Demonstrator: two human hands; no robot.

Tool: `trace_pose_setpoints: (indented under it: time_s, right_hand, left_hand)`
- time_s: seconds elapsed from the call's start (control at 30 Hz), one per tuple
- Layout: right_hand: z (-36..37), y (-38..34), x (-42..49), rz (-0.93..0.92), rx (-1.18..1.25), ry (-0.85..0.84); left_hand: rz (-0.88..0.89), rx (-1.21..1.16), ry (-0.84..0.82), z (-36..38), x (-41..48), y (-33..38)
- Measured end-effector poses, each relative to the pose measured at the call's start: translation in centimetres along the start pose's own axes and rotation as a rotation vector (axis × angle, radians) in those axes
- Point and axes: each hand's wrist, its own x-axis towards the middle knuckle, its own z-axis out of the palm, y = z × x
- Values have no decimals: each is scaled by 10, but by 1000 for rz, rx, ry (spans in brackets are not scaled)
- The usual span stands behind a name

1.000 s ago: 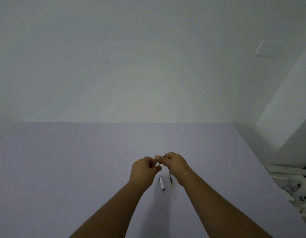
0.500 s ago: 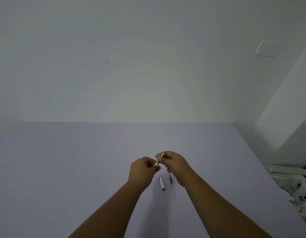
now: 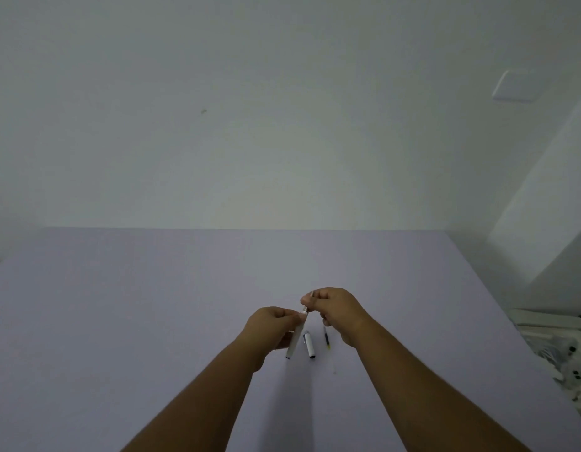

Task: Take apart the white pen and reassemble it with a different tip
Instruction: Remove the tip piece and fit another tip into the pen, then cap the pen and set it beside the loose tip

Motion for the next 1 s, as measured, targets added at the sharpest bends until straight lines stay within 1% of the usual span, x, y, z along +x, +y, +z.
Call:
trace_pose_setpoints:
  time_s: [0.1, 0.2, 0.23, 0.3, 0.33, 0.37, 0.4, 0.43, 0.5, 0.57, 0.7, 0.8, 0.87, 0.93, 1.0]
  right_hand:
    - [2, 4, 9, 21, 11, 4]
    - [8, 13, 21, 51, 30, -15]
    - [10, 17, 26, 71, 41, 0]
    - [14, 26, 37, 122, 19, 84]
    - [15, 32, 42, 127, -66, 137]
    - [17, 40, 48, 117, -208, 170]
    - [19, 49, 53, 112, -360, 167]
    - [22, 57, 56, 120, -495, 139]
    - [31, 73, 61, 170, -676, 62]
    - [40, 87, 64, 184, -769, 50]
    - [50, 100, 66, 158, -803, 129]
    - [52, 96, 66, 169, -772, 160]
    - [50, 88, 65, 181, -672, 192]
    - [45, 74, 62, 182, -463, 238]
    - [37, 58, 62, 174, -125, 275]
  left_hand:
    - [-52, -16, -74, -6, 3, -8]
    - [-86, -64, -105, -8, 10, -17]
    - [-100, -79, -106, -9, 13, -20]
    - [-127, -106, -97, -12, 19, -25]
    - [-141, -122, -89, -14, 23, -29]
    - [-154, -142, -83, -15, 26, -32]
    - [-168, -162, -78, -16, 29, -36]
    - [-180, -180, -72, -17, 31, -40]
    - [-200, -204, -66, -20, 36, -48]
    - [-212, -216, -64, -22, 39, -54]
    - [-228, -218, -64, -23, 44, -60]
    - [-230, -215, -62, -23, 45, -59]
    - [-223, -213, -71, -23, 44, -58]
    - [-217, -205, -86, -23, 42, -57]
    - [-211, -190, -100, -22, 39, -54]
